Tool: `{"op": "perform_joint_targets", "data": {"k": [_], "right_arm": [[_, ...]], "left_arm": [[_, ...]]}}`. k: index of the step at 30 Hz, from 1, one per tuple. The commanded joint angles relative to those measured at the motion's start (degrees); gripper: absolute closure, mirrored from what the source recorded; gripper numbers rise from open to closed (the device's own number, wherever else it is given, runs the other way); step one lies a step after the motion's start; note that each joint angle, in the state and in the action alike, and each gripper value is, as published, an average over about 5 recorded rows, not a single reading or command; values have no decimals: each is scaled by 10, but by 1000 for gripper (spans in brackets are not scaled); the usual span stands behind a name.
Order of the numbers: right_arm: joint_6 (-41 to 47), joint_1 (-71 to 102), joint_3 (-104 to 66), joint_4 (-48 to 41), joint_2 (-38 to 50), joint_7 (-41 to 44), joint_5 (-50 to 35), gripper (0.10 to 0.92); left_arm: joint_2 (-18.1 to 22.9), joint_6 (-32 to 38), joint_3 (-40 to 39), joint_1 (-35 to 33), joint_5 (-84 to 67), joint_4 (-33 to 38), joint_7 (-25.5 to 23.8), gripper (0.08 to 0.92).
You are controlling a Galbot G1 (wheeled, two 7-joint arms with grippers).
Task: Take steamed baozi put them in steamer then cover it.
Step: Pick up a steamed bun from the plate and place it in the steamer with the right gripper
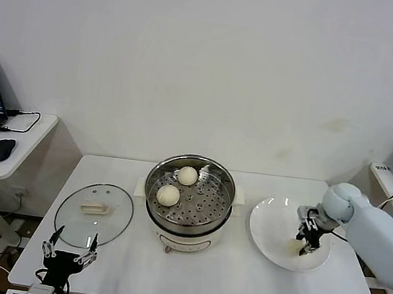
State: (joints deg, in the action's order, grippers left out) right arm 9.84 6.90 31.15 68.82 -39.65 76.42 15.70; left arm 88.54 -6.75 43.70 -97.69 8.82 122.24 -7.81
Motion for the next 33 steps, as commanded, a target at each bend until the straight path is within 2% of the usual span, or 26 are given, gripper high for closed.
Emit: {"op": "perform_joint_targets", "data": {"k": [1,7,11,18,21,28,33], "right_arm": [[-1,-176,83,0,-8,16,-100,592],[-59,-333,172,-63,-89,54,-221,592],[-129,-381,179,-111,-155,65,-254,592],[-315,-391,188,-169,-262,71,-276,592],[-354,-379,190,-150,-279,73,-254,592],[-371,-354,221,-27,-280,64,-182,586],[-397,-341,245,-8,-296,44,-142,591]], "left_arm": [[-2,0,-1,5,0,1,0,177],[-6,3,3,6,-3,4,2,177],[-5,6,4,7,-3,7,5,177],[-2,10,9,3,-3,18,10,177],[-2,12,12,0,-2,20,11,177],[1,15,16,-5,-2,25,14,177],[4,15,17,-8,1,36,15,177]]}}
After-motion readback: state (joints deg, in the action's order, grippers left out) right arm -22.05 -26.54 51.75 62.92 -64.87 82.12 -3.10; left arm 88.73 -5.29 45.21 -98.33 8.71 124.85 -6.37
